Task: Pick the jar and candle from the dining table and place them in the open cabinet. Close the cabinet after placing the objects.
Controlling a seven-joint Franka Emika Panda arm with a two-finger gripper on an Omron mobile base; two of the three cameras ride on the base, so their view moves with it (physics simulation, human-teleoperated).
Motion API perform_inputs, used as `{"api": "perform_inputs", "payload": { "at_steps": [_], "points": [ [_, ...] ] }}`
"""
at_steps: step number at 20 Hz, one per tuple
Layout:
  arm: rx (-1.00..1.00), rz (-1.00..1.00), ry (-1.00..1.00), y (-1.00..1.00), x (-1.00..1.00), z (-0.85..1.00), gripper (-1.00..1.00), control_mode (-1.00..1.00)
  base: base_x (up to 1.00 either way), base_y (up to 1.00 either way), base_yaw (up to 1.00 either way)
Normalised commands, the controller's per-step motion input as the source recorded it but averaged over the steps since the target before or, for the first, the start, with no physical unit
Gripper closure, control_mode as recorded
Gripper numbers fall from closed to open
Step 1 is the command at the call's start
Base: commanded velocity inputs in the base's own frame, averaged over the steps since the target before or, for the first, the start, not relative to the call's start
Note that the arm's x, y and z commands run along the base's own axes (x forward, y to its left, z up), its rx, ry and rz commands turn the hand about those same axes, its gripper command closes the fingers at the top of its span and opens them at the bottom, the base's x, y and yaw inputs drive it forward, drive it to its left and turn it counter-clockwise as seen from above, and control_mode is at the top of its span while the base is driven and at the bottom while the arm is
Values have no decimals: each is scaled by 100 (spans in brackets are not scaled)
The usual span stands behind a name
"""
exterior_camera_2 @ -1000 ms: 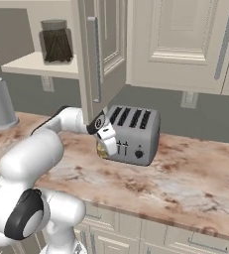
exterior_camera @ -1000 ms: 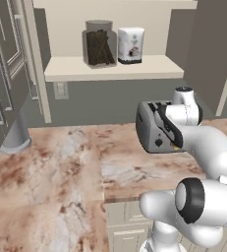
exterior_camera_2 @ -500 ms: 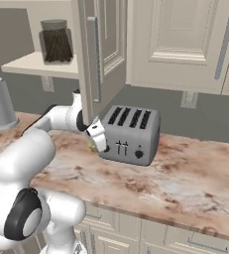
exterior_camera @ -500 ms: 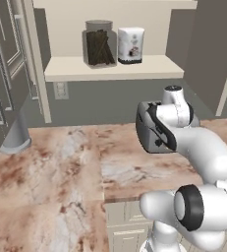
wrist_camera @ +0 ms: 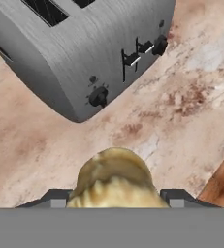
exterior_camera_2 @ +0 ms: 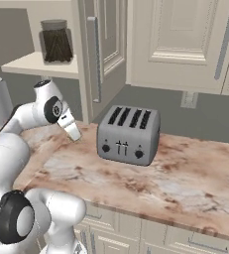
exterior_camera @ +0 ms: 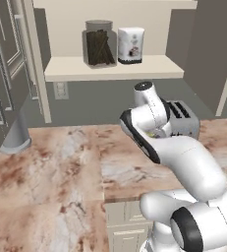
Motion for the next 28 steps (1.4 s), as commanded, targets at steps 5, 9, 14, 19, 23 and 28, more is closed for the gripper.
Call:
{"api": "perform_inputs", "payload": {
  "at_steps": [5, 9, 14, 19, 23, 28],
  "points": [
    [-20, 3, -19, 52, 26, 61, 100, -100, 0, 0, 0],
    [-22, 0, -15, 28, 22, 65, 100, -100, 0, 0, 0],
    [-19, 0, -13, 2, 15, 69, 100, -100, 0, 0, 0],
    [-18, -3, -10, 0, 4, 71, 100, -100, 0, 0, 0],
    [-13, -5, -6, -3, 0, 68, 100, -100, 0, 0, 0],
    [-9, -5, -8, -15, 0, 68, 100, -100, 0, 0, 0]
  ]
}}
